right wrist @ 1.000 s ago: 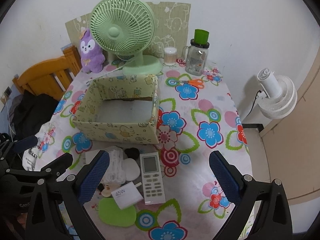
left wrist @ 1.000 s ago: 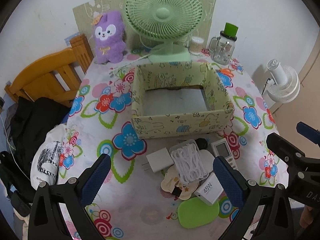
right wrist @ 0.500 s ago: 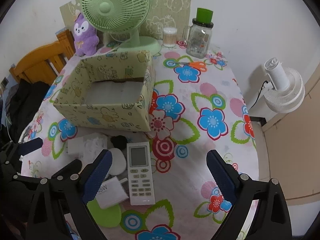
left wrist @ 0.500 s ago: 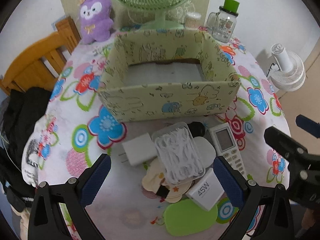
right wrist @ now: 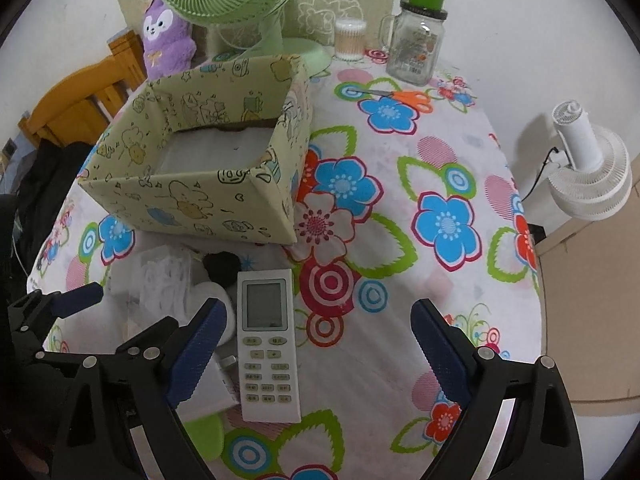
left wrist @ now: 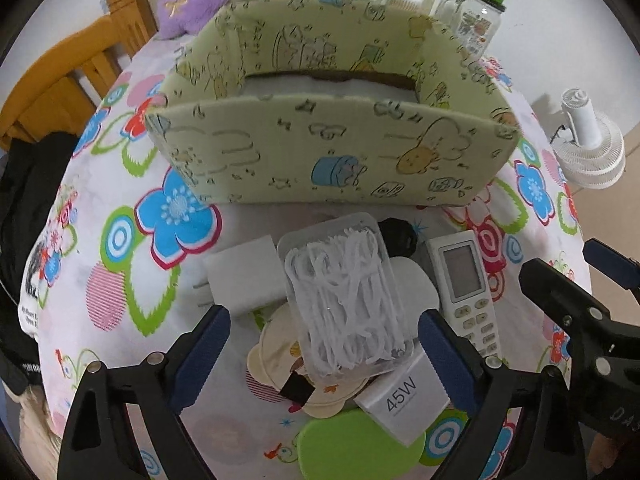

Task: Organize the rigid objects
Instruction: 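Move left gripper to clear floss-pick box while right gripper approaches white remote, then close left gripper on floss-pick box while right gripper grasps white remote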

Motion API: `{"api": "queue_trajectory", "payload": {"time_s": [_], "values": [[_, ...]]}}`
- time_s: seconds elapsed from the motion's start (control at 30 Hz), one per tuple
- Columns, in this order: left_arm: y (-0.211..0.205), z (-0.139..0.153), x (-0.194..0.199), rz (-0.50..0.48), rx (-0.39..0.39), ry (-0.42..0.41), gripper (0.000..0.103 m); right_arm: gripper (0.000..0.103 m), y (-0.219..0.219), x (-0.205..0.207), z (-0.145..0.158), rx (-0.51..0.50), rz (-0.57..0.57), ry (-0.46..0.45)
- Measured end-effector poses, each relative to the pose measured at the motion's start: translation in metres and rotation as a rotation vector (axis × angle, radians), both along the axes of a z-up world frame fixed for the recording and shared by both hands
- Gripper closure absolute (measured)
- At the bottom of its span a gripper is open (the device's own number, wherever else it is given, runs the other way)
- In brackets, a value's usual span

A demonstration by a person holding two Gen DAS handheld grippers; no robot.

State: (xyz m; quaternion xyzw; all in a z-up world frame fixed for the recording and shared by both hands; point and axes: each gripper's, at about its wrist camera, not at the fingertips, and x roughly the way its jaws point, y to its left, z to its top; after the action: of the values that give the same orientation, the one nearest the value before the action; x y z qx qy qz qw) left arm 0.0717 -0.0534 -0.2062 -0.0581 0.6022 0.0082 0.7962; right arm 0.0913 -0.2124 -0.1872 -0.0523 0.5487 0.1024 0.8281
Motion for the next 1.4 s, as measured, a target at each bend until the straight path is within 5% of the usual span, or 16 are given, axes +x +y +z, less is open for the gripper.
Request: {"api": "queue_trajectory", "payload": {"time_s": [0.53,0.63,0.93,1.4], "values": [[-0.011,-0.012,0.011,0.062,0.018,-0.001,0.023,0.008,-0.01,0.013,-0.014,0.036,-0.024,0.058],[-0.013,-0.011,0.012,0.049,0.008,-0.011,0.041,0.008,-0.01,0.014,-0.015,0.035,-0.024,0.064],[-0.017,-0.008,0.008,-0.018,0.026,-0.008,0.042,0.009,-0.002,0.014,-0.022,0.036,-0.001,0.088],[-0.016,-0.005,-0.007,-0.122,0.096,-0.002,0.042,0.025,0.018,0.013,-0.051,0.023,0.004,0.179]]}}
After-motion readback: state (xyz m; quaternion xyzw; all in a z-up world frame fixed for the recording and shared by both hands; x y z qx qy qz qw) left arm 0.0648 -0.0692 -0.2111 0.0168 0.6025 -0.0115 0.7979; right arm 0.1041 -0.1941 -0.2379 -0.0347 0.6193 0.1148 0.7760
